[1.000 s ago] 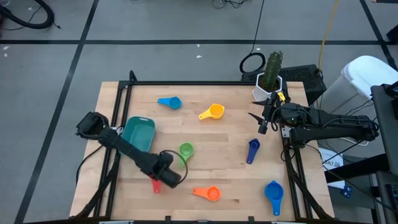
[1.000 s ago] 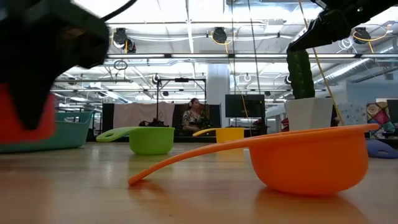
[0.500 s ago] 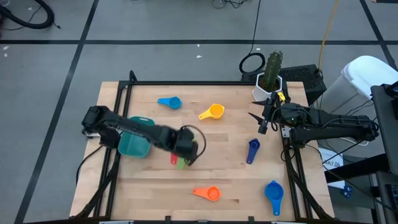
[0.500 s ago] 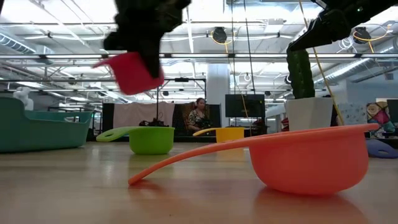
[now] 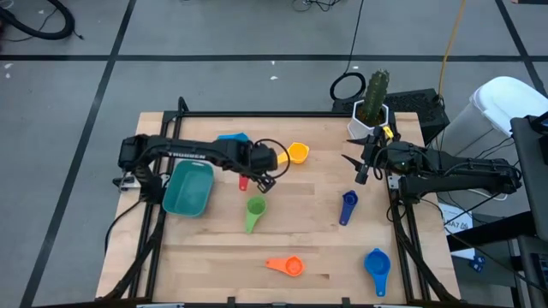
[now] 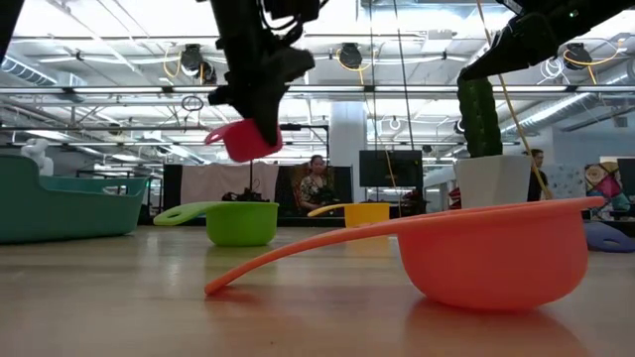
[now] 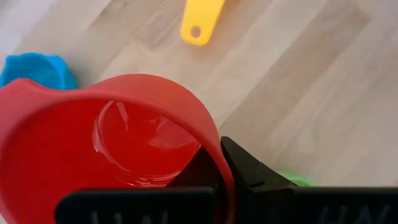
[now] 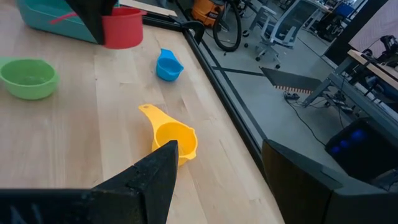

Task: Nest measuring cups in basket
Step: Move the red measuring cup to the center of the table

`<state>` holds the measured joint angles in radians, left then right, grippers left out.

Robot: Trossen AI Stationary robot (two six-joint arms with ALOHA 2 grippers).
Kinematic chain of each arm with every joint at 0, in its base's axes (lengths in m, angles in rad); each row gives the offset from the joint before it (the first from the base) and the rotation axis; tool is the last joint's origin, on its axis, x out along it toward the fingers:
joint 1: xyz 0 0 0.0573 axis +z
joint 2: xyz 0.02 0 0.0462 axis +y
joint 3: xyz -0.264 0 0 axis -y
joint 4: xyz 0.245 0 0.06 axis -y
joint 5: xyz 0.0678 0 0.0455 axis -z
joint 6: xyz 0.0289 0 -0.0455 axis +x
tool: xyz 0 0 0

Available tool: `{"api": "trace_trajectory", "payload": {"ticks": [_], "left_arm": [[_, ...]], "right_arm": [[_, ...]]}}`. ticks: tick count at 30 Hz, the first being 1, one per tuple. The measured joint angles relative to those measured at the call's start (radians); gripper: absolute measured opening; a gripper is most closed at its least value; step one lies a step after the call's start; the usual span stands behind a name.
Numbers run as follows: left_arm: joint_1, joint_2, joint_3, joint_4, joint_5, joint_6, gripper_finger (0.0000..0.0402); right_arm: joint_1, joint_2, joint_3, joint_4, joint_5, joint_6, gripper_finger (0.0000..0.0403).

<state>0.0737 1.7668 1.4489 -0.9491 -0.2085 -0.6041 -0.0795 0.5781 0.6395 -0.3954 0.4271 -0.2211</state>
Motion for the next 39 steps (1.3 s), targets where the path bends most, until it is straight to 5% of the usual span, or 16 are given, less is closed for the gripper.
{"api": "trace_trajectory", "payload": {"ticks": [17,39], "left_arm": [[0.042,0.001,-0.251,0.078,0.213,0.018,0.0004],[-0.028,0.001,-0.296,0.21,0.235,-0.025,0.0015]], "right_arm": [[0.0,0.005,0.0,0.001,-0.005,0.019,0.0224],[0.0,0.006,0.0,-0.01,-0.009,0.019,0.0224]]}}
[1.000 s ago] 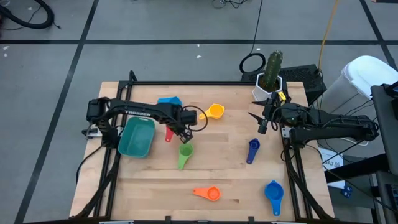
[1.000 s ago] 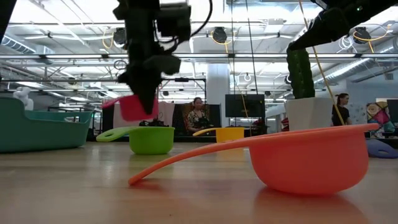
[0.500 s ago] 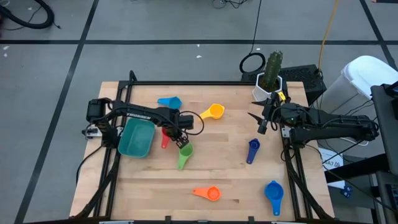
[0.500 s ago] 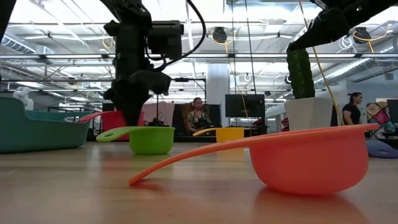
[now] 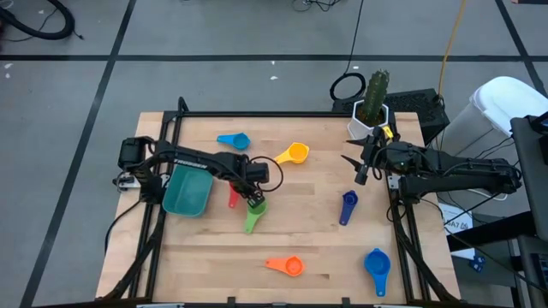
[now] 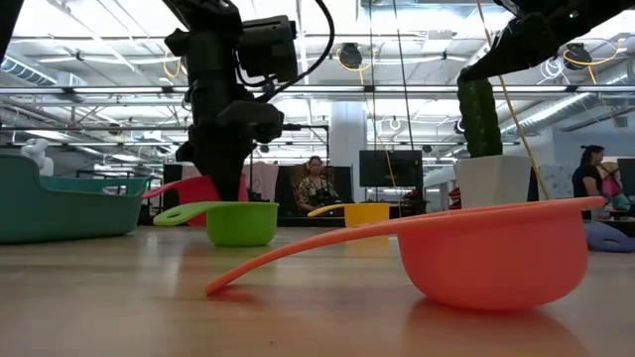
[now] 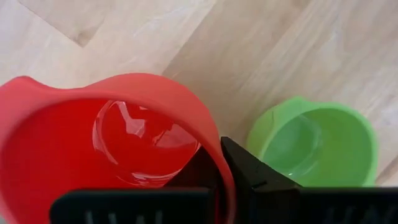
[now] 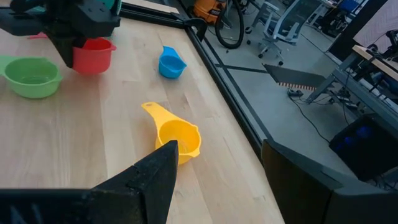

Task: Nest measuring cups in basket
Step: Move the red measuring cup to the center of the table, then stack the blue measuring cup into the red measuring cup

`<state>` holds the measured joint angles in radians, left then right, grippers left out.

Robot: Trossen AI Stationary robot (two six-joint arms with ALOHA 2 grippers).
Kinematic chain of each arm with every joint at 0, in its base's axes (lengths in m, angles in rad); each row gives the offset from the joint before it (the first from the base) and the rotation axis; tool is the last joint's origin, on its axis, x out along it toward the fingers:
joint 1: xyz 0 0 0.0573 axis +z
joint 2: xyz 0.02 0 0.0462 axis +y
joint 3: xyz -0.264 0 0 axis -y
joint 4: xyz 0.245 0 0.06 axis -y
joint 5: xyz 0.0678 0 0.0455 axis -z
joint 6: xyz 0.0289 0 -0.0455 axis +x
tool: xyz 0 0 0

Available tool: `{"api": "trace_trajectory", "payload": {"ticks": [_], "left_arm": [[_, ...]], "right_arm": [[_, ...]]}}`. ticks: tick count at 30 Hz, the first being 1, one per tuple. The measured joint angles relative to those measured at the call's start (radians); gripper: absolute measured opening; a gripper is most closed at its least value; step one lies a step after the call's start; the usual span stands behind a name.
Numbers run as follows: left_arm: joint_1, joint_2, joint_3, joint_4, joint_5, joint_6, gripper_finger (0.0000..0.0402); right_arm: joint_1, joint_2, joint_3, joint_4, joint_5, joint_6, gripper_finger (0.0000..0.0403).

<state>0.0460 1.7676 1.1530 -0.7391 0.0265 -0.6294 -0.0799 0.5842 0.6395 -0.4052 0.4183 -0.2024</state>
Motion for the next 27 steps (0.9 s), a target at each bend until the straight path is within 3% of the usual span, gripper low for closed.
{"api": "trace_trajectory", "payload": {"ticks": [15,22,27], "left_arm": [[-0.002,0.0,0.0,0.008,-0.008,-0.007,0.0118],[0.0,-0.006,0.041,0.136,-0.01,0.046,0.0127],[-0.001,-0.007,0.103,0.105,-0.028,0.08,0.0127]], "right_arm": [[0.0,0.0,0.0,0.0,0.0,0.0,0.0224],[0.0,0.002,0.0,0.03,-0.004,0.004,0.0224],[0.0,0.003,0.0,0.017,-0.004,0.013,0.0224]]}}
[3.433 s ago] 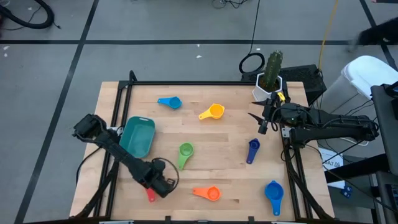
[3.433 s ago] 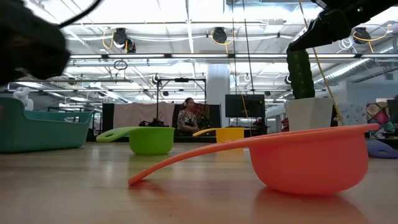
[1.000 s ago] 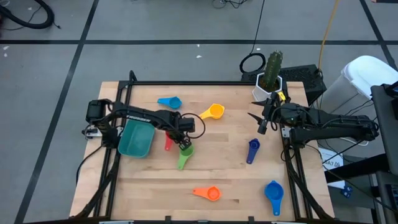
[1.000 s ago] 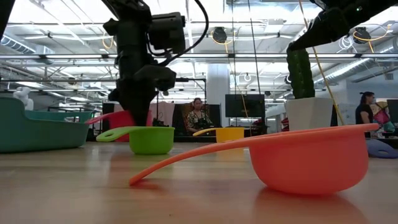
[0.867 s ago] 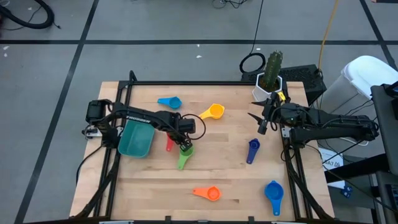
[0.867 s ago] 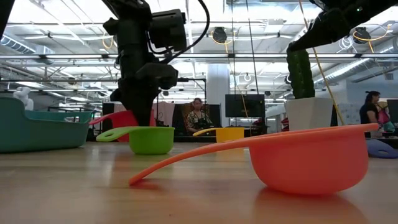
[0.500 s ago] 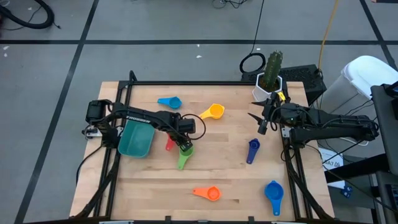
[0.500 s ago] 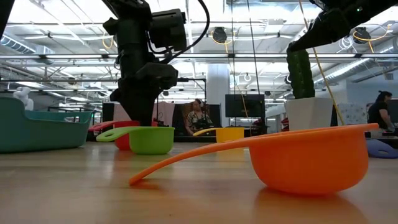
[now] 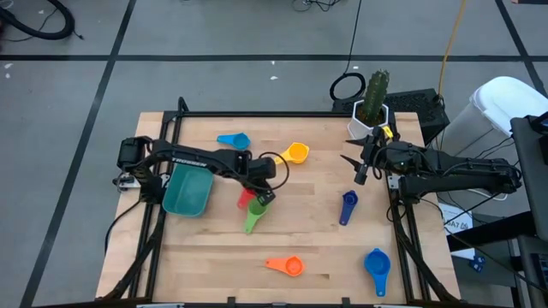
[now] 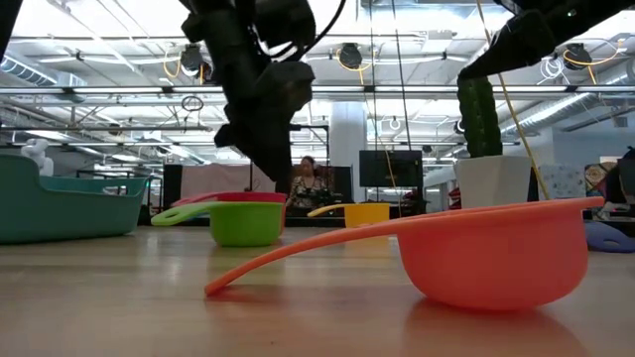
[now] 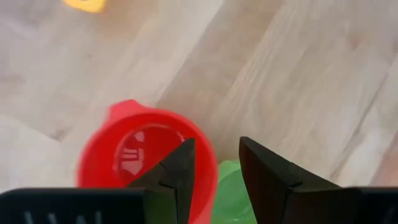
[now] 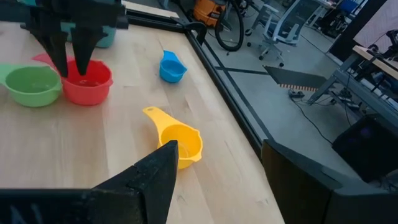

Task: Nest measuring cups in basket
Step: Stack the blue measuring cup into the red measuring cup

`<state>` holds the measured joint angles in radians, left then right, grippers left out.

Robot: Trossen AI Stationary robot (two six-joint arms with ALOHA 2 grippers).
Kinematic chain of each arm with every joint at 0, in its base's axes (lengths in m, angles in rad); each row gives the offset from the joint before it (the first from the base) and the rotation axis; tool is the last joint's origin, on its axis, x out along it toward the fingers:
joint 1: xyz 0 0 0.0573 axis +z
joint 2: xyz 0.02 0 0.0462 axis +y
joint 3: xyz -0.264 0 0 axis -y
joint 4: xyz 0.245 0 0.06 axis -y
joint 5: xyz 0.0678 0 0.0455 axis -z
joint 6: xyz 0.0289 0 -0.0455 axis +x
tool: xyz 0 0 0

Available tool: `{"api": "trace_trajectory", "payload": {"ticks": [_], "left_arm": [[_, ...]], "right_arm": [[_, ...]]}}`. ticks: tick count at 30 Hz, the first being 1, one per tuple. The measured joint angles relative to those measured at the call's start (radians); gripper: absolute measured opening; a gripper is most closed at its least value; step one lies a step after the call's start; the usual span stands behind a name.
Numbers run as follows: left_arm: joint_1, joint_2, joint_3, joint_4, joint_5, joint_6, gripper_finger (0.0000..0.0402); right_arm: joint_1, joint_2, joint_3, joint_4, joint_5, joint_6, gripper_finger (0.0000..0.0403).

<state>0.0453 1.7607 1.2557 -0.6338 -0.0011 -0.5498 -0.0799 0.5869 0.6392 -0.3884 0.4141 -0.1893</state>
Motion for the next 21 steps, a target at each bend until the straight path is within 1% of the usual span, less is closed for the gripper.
{"api": "trace_trajectory", "payload": {"ticks": [4,9,11,15,18,19,21], "left_arm": [[-0.001,0.0,0.037,-0.092,-0.033,0.018,0.0127],[-0.016,0.0,0.065,-0.103,-0.037,0.01,0.0127],[-0.03,0.0,0.083,-0.101,-0.039,0.018,0.0127],[-0.056,0.0,0.12,-0.102,-0.081,0.072,0.0127],[-0.071,0.0,0.172,-0.103,-0.133,0.146,0.0127],[-0.076,0.0,0.194,-0.101,-0.153,0.175,0.0127],[-0.089,0.0,0.237,-0.08,-0.195,0.226,0.0127]], "right_arm": [[0.0,0.0,0.0,-0.012,0.0,0.025,0.0224],[0.0,0.0,0.0,-0.041,-0.013,0.051,0.0224],[0.0,-0.001,0.0,-0.09,-0.077,0.071,0.0224],[0.015,0.001,0.0,-0.28,-0.296,0.073,0.0224],[0.047,0.008,0.014,-0.294,-0.436,0.076,0.0224],[0.062,0.009,0.018,-0.289,-0.464,0.076,0.0224],[0.098,0.022,0.025,-0.305,-0.472,0.087,0.0224]]}}
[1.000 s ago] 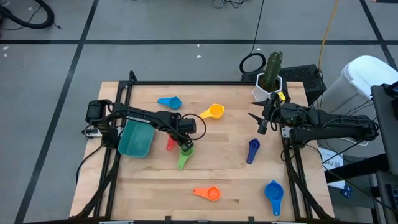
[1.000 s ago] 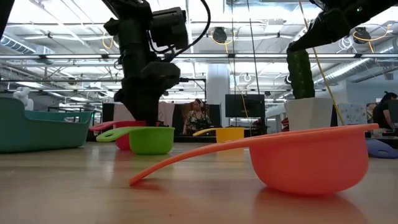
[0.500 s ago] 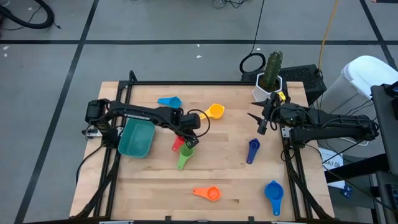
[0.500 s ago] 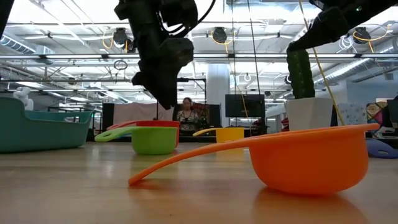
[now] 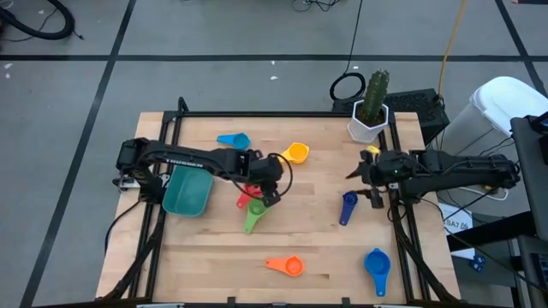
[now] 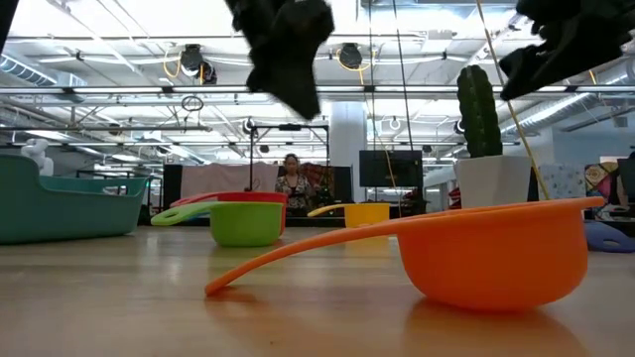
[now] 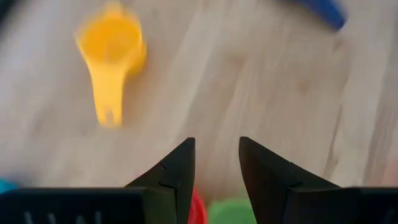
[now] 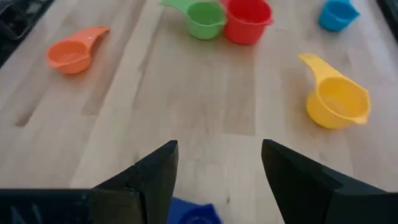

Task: Nest measuring cups in basket
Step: Stack the blue measuring cup into the red measuring cup

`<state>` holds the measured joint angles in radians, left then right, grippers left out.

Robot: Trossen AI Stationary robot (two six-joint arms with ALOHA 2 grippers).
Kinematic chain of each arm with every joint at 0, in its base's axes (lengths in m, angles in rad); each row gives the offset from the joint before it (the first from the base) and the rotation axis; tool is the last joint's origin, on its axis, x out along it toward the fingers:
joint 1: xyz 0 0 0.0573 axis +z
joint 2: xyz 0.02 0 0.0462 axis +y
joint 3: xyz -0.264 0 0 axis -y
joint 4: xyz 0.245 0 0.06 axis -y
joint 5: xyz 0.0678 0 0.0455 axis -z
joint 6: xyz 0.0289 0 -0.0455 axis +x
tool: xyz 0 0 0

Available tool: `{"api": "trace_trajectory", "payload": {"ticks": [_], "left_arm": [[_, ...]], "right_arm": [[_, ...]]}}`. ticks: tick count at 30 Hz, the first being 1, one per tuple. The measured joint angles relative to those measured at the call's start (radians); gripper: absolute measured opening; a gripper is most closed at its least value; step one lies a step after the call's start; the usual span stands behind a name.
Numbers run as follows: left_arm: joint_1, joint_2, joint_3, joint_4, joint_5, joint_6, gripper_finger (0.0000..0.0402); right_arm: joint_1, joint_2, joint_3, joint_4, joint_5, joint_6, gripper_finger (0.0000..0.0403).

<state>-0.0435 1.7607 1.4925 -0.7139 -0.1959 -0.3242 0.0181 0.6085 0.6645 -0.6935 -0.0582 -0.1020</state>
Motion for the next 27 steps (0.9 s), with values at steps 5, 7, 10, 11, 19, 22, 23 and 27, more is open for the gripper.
{"api": "trace_trajectory", "payload": {"ticks": [5,7,10,11,19,22,23,27], "left_arm": [[-0.043,0.0,0.097,0.088,-0.079,0.136,0.0127],[-0.059,0.0,0.137,0.112,-0.101,0.189,0.0127],[-0.083,0.0,0.176,0.133,-0.14,0.245,0.0127],[-0.091,0.0,0.187,0.133,-0.156,0.26,0.0127],[-0.138,-0.057,0.197,0.099,-0.233,0.334,0.0127],[-0.152,-0.085,0.197,0.082,-0.255,0.363,0.0127],[-0.157,-0.095,0.197,0.075,-0.268,0.369,0.0127],[-0.171,-0.114,0.197,0.042,-0.31,0.375,0.0127]], "right_arm": [[0.082,0.072,0.03,-0.002,0.003,0.027,0.0224],[0.105,0.117,0.051,0.009,0.005,0.034,0.0224],[0.136,0.192,0.094,-0.01,0.007,0.035,0.0224],[0.145,0.22,0.117,-0.027,0.009,0.033,0.0224],[0.241,0.466,0.385,-0.375,0.085,0.104,0.0224],[0.306,0.547,0.448,-0.426,0.051,0.202,0.0224],[0.332,0.569,0.457,-0.429,0.03,0.235,0.0224],[0.432,0.656,0.456,-0.445,-0.037,0.365,0.0224]]}}
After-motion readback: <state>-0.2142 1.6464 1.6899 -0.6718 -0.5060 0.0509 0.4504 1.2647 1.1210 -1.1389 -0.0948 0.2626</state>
